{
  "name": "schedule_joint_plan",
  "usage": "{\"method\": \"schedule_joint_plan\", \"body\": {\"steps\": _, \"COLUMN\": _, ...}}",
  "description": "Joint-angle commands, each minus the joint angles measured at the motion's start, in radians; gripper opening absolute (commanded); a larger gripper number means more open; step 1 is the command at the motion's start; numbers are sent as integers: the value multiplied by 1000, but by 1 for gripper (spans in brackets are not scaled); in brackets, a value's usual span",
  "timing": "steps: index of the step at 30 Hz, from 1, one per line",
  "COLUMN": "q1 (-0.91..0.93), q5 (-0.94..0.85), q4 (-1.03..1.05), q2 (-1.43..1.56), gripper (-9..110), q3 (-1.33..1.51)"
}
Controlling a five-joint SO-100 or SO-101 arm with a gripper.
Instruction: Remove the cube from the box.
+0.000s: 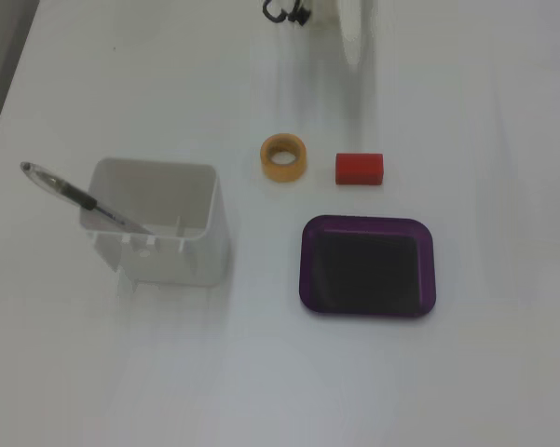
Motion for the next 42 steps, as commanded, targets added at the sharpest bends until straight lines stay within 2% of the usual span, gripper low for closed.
{"method": "schedule_joint_plan", "body": {"steps": 1, "q1": 55, "q5": 6, "q4": -11, "q2": 118, "gripper": 16, "q3": 28}}
{"method": "schedule_joint_plan", "body": {"steps": 13, "q1": 72, "q5": 9, "q4": -51, "q2": 69, "gripper": 15, "q3": 278}}
{"method": "schedule_joint_plan", "body": {"steps": 19, "q1": 72, "q5": 11, "q4": -52, "q2": 69, "gripper": -1, "q3": 313}}
{"method": "schedule_joint_plan", "body": {"steps": 42, "q1": 67, "q5": -2, "q4": -52, "q2": 69, "gripper": 0, "q3": 319}}
